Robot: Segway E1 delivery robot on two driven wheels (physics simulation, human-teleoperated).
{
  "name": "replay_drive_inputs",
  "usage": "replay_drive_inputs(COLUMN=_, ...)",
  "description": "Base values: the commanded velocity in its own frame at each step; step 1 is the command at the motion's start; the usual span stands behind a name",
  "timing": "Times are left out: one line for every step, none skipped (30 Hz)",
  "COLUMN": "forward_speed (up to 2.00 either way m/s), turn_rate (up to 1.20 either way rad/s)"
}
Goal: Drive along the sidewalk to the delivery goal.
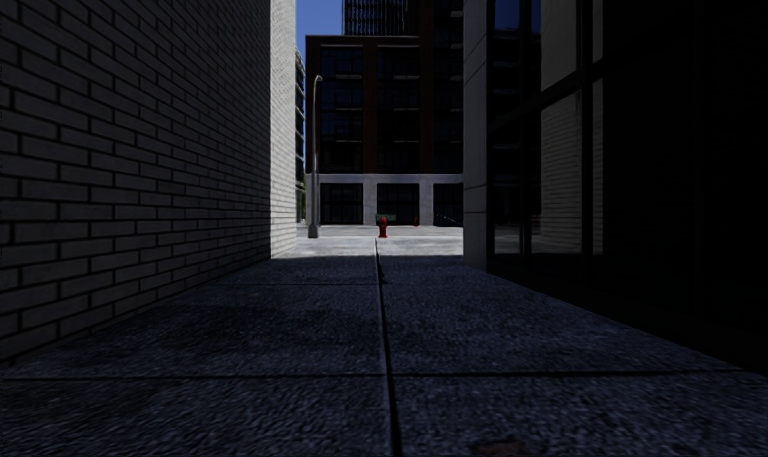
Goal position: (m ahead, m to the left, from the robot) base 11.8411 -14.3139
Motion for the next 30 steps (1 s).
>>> replay_drive_inputs(forward_speed=2.0, turn_rate=0.0)
replay_drive_inputs(forward_speed=2.0, turn_rate=0.0)
replay_drive_inputs(forward_speed=2.0, turn_rate=0.0)
replay_drive_inputs(forward_speed=2.0, turn_rate=0.0)
replay_drive_inputs(forward_speed=2.0, turn_rate=0.0)
replay_drive_inputs(forward_speed=2.0, turn_rate=0.0)
replay_drive_inputs(forward_speed=2.0, turn_rate=0.0)
replay_drive_inputs(forward_speed=2.0, turn_rate=0.0)
replay_drive_inputs(forward_speed=2.0, turn_rate=0.0)
replay_drive_inputs(forward_speed=2.0, turn_rate=0.0)
replay_drive_inputs(forward_speed=2.0, turn_rate=0.0)
replay_drive_inputs(forward_speed=2.0, turn_rate=0.0)
replay_drive_inputs(forward_speed=2.0, turn_rate=0.0)
replay_drive_inputs(forward_speed=2.0, turn_rate=0.0)
replay_drive_inputs(forward_speed=2.0, turn_rate=0.0)
replay_drive_inputs(forward_speed=2.0, turn_rate=0.0)
replay_drive_inputs(forward_speed=2.0, turn_rate=0.0)
replay_drive_inputs(forward_speed=2.0, turn_rate=0.0)
replay_drive_inputs(forward_speed=2.0, turn_rate=0.0)
replay_drive_inputs(forward_speed=2.0, turn_rate=0.0)
replay_drive_inputs(forward_speed=2.0, turn_rate=0.0)
replay_drive_inputs(forward_speed=2.0, turn_rate=0.0)
replay_drive_inputs(forward_speed=2.0, turn_rate=0.0)
replay_drive_inputs(forward_speed=2.0, turn_rate=0.0)
replay_drive_inputs(forward_speed=2.0, turn_rate=0.0)
replay_drive_inputs(forward_speed=2.0, turn_rate=0.0)
replay_drive_inputs(forward_speed=2.0, turn_rate=0.0)
replay_drive_inputs(forward_speed=2.0, turn_rate=0.0)
replay_drive_inputs(forward_speed=2.0, turn_rate=0.0)
replay_drive_inputs(forward_speed=2.0, turn_rate=0.0)
